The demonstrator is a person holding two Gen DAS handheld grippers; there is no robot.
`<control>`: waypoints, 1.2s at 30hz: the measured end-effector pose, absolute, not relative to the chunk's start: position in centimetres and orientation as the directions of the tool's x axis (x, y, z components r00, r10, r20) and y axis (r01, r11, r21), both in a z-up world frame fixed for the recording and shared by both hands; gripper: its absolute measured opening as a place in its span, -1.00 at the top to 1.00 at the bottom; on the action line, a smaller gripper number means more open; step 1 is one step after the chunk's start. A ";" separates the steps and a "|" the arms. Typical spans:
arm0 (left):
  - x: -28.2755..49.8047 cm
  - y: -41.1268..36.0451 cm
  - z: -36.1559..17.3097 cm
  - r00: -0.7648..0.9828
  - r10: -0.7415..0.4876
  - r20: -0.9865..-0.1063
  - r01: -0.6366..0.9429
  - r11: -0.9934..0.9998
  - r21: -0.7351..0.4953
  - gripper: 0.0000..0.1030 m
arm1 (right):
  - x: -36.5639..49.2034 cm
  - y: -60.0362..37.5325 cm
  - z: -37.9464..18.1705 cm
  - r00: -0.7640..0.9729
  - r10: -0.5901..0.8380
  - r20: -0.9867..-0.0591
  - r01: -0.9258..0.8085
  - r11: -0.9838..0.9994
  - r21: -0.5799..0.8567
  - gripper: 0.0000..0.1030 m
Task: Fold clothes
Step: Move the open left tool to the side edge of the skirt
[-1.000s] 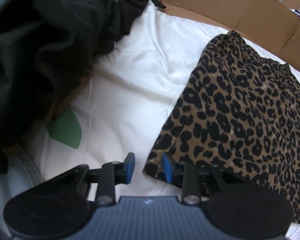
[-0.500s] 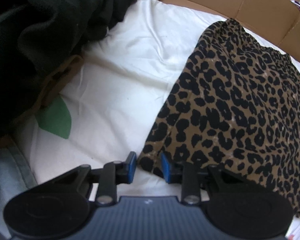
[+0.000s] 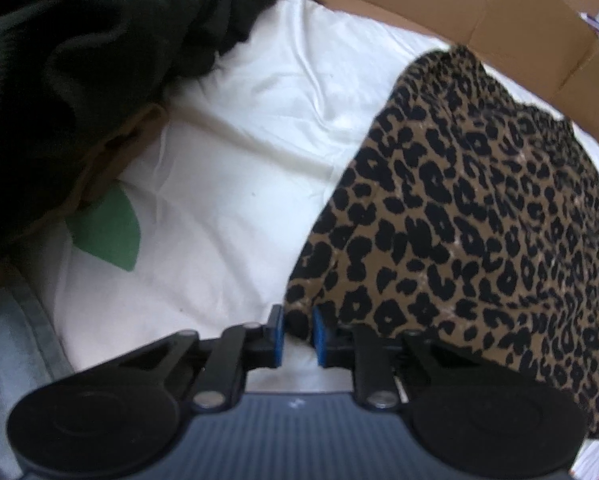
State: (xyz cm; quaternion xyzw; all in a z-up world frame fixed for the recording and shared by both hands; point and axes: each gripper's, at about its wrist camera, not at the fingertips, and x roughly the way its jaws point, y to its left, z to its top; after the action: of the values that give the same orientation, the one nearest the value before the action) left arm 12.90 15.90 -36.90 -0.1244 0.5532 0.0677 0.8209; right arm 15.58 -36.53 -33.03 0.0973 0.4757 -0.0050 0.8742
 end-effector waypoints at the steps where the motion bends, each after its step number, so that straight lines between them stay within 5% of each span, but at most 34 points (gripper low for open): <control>1: 12.9 16.1 -36.8 0.381 -0.031 -0.924 -0.255 0.957 -0.138 0.69 | 15.5 -36.6 -33.3 0.540 0.082 -0.838 0.106 0.981 0.164 -0.64; 14: 13.9 16.5 -37.6 0.385 -0.060 -0.921 -0.237 0.958 -0.161 0.44 | 14.1 -38.0 -35.6 0.469 0.013 -0.883 0.135 0.987 0.086 -0.65; 19: 13.4 16.0 -37.2 0.357 -0.101 -0.929 -0.193 0.965 -0.179 0.72 | 13.2 -39.9 -36.0 0.460 -0.015 -0.888 0.161 0.985 0.067 -0.65; 24: 12.1 16.8 -36.2 0.399 -0.168 -0.901 -0.215 0.939 -0.270 0.79 | 12.6 -40.8 -36.1 0.457 -0.038 -0.889 0.156 0.987 0.037 -0.65; 36: 13.6 18.5 -37.4 0.445 -0.235 -0.864 -0.193 0.917 -0.349 0.30 | 12.8 -40.7 -36.5 0.448 -0.054 -0.893 0.145 0.989 0.013 -0.65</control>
State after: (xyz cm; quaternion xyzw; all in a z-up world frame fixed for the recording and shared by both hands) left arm 13.63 18.46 -37.44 -0.2030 0.5266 -0.0128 0.8254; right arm 12.84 -40.71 -36.51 0.0435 0.5222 -0.0586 0.8497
